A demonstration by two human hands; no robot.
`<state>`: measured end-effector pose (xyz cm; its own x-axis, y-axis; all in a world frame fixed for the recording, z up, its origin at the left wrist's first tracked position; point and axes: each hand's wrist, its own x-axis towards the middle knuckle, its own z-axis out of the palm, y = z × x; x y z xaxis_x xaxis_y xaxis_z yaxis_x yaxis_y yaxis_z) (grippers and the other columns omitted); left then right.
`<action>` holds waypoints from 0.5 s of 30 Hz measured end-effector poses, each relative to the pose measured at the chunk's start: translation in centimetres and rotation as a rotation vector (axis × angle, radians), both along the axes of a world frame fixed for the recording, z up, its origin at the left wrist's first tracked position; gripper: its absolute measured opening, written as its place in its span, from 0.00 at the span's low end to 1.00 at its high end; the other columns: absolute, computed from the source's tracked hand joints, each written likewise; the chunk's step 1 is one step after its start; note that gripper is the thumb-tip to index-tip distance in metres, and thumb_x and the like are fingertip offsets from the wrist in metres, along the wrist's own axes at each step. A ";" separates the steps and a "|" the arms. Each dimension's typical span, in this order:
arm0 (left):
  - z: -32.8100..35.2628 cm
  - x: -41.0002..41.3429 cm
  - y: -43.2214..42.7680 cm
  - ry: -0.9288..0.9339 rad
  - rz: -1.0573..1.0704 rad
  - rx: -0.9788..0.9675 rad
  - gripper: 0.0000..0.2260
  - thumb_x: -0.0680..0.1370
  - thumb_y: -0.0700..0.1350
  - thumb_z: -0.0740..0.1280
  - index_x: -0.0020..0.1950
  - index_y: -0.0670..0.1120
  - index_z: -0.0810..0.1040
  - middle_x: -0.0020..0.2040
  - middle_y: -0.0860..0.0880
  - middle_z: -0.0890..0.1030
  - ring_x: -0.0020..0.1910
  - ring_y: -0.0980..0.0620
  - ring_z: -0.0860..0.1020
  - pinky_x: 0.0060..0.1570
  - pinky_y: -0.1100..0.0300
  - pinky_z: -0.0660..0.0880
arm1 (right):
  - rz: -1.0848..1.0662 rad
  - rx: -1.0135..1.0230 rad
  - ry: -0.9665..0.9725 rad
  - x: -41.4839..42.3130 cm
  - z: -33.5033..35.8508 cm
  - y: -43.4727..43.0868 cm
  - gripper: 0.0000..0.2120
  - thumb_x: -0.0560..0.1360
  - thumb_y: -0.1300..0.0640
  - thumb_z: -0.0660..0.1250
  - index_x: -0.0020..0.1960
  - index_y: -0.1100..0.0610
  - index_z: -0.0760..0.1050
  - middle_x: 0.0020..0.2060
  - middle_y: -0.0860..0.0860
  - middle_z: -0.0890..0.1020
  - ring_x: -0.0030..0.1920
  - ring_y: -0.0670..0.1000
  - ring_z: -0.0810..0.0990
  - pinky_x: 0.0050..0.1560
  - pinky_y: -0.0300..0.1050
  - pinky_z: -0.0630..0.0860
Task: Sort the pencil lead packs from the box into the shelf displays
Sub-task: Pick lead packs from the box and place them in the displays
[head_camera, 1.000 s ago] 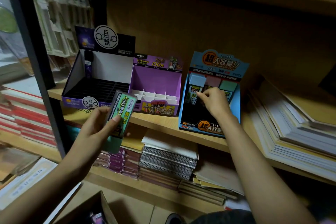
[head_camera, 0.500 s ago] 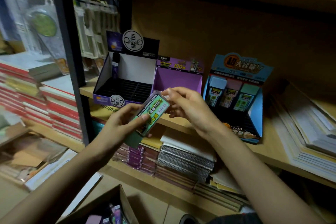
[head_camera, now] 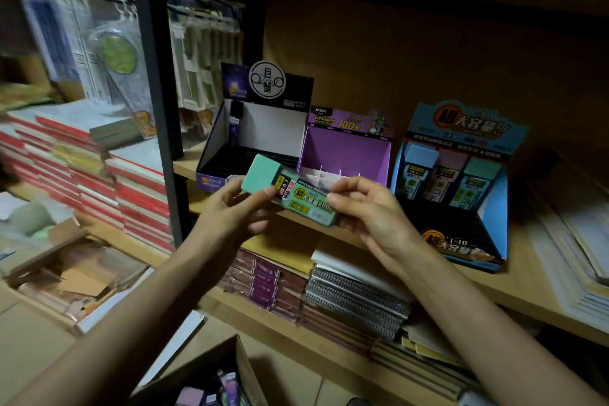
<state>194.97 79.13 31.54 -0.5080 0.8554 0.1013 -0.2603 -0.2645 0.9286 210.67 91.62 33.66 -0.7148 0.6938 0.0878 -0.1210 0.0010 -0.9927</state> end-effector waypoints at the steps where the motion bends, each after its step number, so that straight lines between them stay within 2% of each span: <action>1: 0.0 0.3 0.1 0.002 0.035 -0.001 0.13 0.70 0.47 0.68 0.54 0.47 0.78 0.46 0.48 0.84 0.42 0.54 0.82 0.42 0.62 0.79 | 0.037 0.070 -0.079 0.1 -0.3 -0.2 0.08 0.73 0.66 0.68 0.46 0.56 0.74 0.38 0.50 0.82 0.41 0.47 0.82 0.40 0.36 0.78; 4: 0.3 1.1 0.2 0.253 0.110 -0.008 0.07 0.75 0.45 0.65 0.51 0.48 0.78 0.45 0.53 0.84 0.44 0.57 0.82 0.43 0.63 0.78 | 0.203 0.346 -0.361 0.5 -0.3 -0.7 0.13 0.74 0.60 0.69 0.57 0.53 0.72 0.46 0.52 0.82 0.48 0.46 0.81 0.49 0.34 0.77; 6: 0.6 2.0 0.4 0.446 0.071 0.033 0.05 0.76 0.41 0.64 0.49 0.48 0.78 0.41 0.54 0.83 0.41 0.62 0.80 0.39 0.67 0.76 | 0.182 0.405 -0.281 0.6 0.4 -1.1 0.16 0.75 0.57 0.67 0.62 0.53 0.71 0.51 0.51 0.81 0.53 0.47 0.80 0.54 0.37 0.76; 9: 0.9 3.5 1.1 0.739 -0.098 0.056 0.06 0.74 0.43 0.65 0.50 0.48 0.77 0.41 0.54 0.82 0.41 0.64 0.79 0.38 0.72 0.73 | 0.042 0.540 -0.105 1.2 2.0 -1.2 0.08 0.76 0.59 0.65 0.55 0.51 0.74 0.46 0.45 0.78 0.48 0.45 0.78 0.49 0.37 0.75; 12: 1.1 4.9 2.4 0.788 -0.137 0.076 0.09 0.73 0.47 0.65 0.52 0.49 0.78 0.44 0.54 0.83 0.44 0.61 0.80 0.41 0.69 0.74 | 0.004 0.692 -0.131 2.9 3.2 -0.4 0.04 0.76 0.59 0.65 0.50 0.56 0.78 0.41 0.45 0.78 0.43 0.42 0.76 0.46 0.38 0.73; 15: 1.8 6.8 4.9 0.782 -0.124 0.123 0.09 0.73 0.48 0.65 0.51 0.50 0.79 0.43 0.54 0.83 0.42 0.63 0.79 0.39 0.70 0.74 | -0.027 0.769 -0.204 5.4 4.0 1.1 0.06 0.75 0.59 0.67 0.52 0.54 0.78 0.45 0.44 0.80 0.48 0.40 0.78 0.50 0.36 0.74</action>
<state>201.80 84.07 33.38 -0.1525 0.8603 0.4864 0.4201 -0.3890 0.8199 216.09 92.68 37.69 -0.7524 0.5086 0.4186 0.0725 0.6956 -0.7147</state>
